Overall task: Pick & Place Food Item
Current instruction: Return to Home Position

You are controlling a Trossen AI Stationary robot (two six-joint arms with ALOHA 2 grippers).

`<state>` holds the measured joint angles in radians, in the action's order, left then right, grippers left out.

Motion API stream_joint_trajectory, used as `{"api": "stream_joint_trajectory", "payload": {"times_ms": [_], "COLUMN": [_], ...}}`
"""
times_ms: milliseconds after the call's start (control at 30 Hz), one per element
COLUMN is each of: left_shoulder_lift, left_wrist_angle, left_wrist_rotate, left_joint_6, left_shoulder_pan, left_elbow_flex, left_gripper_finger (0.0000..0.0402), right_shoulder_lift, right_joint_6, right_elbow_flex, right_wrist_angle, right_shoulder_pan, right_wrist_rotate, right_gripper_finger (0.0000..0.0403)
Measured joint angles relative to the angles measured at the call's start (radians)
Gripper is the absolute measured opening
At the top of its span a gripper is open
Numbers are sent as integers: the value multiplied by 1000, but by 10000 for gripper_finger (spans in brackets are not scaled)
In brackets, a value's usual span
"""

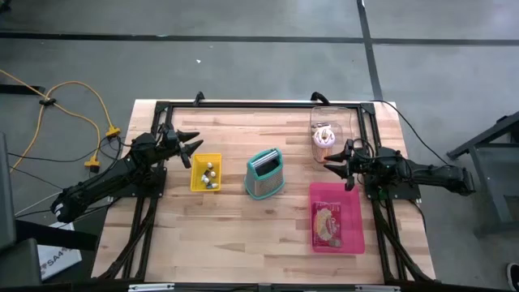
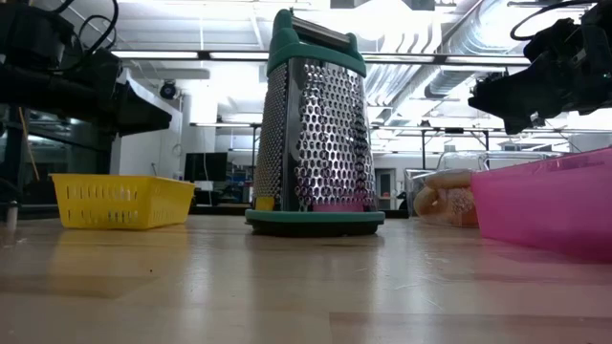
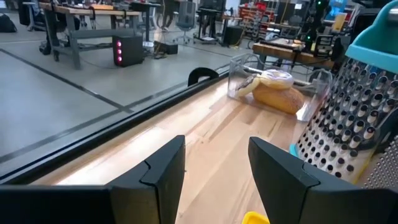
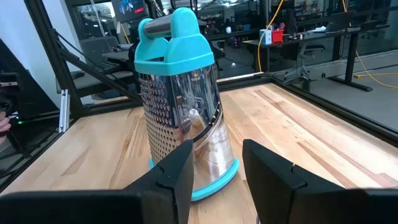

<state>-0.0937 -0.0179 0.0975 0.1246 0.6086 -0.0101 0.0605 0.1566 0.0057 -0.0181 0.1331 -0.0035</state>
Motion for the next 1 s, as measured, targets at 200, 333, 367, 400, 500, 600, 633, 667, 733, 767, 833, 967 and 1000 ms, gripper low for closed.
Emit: {"api": "stream_joint_trajectory", "payload": {"times_ms": [200,333,367,400,500,600,633,667,733,767,833,967,1000], "left_shoulder_lift": [0,0,0,0,0,0,0,0,0,0,0,0,0], "left_wrist_angle": [0,0,0,0,0,0,0,0,0,0,0,0,0], "left_wrist_rotate": [0,0,0,0,0,0,0,0,-1,-1,-1,-1,-1], "left_joint_6": [0,0,0,0,0,-1,-1,-1,-6,-13,-23,-23,-23], "left_shoulder_pan": [0,0,0,0,0,0,0,0,0,0,0,0,0], "left_elbow_flex": [0,1,1,1,1,1,1,1,1,1,1,1,1], "left_gripper_finger": [173,173,173,173,173,173,173,173,173,173,173,173,173], "right_shoulder_lift": [0,0,0,0,0,0,0,0,0,0,0,0,0], "right_joint_6": [0,0,0,0,0,0,0,0,0,0,0,0,0], "right_elbow_flex": [0,0,0,0,0,0,0,0,0,0,0,0,0], "right_wrist_angle": [0,0,0,0,0,0,0,0,0,0,0,0,0], "right_shoulder_pan": [0,0,0,0,0,0,0,0,0,0,0,0,0], "right_wrist_rotate": [0,0,0,0,0,0,0,0,0,0,0,0,0], "right_gripper_finger": [127,127,127,127,127,127,127,127,127,127,127,127,127]}}
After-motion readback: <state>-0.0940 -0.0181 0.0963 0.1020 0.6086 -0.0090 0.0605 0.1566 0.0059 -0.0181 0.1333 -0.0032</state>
